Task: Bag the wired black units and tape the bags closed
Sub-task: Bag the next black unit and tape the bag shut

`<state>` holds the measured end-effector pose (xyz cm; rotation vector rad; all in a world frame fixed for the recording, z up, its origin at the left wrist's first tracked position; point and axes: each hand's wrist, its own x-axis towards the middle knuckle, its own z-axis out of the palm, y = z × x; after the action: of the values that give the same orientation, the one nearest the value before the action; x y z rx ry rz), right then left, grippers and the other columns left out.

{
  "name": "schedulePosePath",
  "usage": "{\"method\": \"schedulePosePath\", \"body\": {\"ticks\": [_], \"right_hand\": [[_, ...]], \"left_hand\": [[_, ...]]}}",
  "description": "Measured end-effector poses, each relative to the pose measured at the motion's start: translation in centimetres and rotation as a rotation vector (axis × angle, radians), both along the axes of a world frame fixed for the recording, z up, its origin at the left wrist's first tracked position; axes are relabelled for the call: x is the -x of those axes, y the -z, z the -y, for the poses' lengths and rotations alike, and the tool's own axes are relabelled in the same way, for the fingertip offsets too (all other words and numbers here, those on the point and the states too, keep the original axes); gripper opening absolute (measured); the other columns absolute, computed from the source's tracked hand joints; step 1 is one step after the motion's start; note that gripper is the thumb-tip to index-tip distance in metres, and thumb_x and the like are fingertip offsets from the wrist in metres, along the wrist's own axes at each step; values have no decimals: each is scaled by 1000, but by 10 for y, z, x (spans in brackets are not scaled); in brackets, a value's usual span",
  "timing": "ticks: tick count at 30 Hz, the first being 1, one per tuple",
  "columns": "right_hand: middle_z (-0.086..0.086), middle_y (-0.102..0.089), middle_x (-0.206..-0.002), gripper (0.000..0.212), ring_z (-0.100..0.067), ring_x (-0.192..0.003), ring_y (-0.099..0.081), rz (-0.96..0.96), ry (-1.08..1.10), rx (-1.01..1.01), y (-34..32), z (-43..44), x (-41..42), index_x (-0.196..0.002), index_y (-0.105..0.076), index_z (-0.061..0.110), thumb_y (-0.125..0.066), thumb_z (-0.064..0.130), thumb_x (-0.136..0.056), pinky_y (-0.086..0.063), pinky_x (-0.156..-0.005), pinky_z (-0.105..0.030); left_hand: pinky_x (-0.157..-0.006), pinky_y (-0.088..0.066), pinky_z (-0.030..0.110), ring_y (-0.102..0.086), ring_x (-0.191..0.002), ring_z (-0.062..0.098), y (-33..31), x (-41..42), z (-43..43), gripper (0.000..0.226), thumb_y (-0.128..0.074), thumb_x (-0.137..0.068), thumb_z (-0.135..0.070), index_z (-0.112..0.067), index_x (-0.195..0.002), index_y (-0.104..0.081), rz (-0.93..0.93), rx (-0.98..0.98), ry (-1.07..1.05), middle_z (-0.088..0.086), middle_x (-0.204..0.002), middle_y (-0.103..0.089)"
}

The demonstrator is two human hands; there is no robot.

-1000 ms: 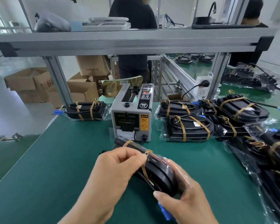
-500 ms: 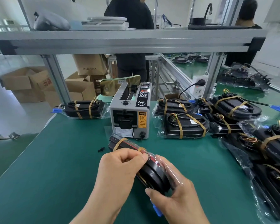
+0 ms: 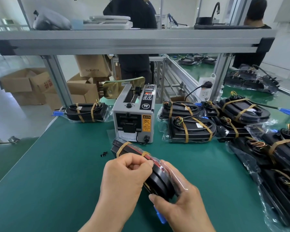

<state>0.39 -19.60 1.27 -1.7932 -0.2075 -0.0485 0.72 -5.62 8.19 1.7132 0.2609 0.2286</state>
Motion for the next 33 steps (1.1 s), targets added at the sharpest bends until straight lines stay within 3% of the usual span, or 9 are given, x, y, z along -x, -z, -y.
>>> {"method": "schedulePosePath", "body": {"ticks": [4, 8, 13, 24, 29, 33], "right_hand": [[19, -72, -111, 77, 2, -103, -68, -2, -4, -5, 2, 0, 0, -119, -60, 44, -81, -5, -63, -50, -83, -7], [18, -73, -111, 75, 2, -102, -68, -11, -4, -11, 2, 0, 0, -122, -61, 40, -81, 0, -61, -50, -82, -7], [21, -73, -108, 78, 4, -100, -68, -6, 10, -5, 3, -1, -1, -115, -60, 46, -82, -8, -63, -49, -80, -5], [18, -71, -115, 83, 7, -105, -65, 31, 18, 29, 7, -3, 1, -118, -57, 47, -83, -7, -62, -47, -84, -5], [16, -71, -115, 83, 3, -105, -66, 30, 11, 52, 7, -2, 1, -119, -55, 49, -85, -4, -62, -49, -87, -8], [18, -69, -117, 85, 5, -107, -64, 48, 19, 84, 8, -3, 2, -120, -53, 50, -86, -2, -62, -48, -89, -8]], "left_hand": [[-50, -39, 15, -43, -47, 3, 3, 0, 1, 12, -77, -74, -20, -26, -64, -74, 13, -30, -17, -11, -49, -52], [-47, -39, 10, -45, -45, 0, 4, -2, 0, 15, -77, -75, -15, -25, -64, -75, 27, 8, -24, -11, -48, -54], [-45, -37, 9, -41, -44, 0, 8, -2, 1, 17, -77, -75, -14, -24, -64, -73, 51, -8, -26, -12, -47, -49], [-53, -41, 27, -39, -46, 2, 18, 3, 4, 11, -75, -72, -28, -33, -69, -66, 72, -164, -78, -18, -48, -44], [-61, -42, 26, -47, -61, -1, 21, 2, 3, 36, -77, -69, -30, -48, -80, -49, 46, -146, -144, -28, -64, -50], [-56, -37, 22, -47, -60, -4, 19, 2, 5, 33, -75, -70, -40, -48, -82, -46, 44, -201, -132, -29, -66, -50]]}}
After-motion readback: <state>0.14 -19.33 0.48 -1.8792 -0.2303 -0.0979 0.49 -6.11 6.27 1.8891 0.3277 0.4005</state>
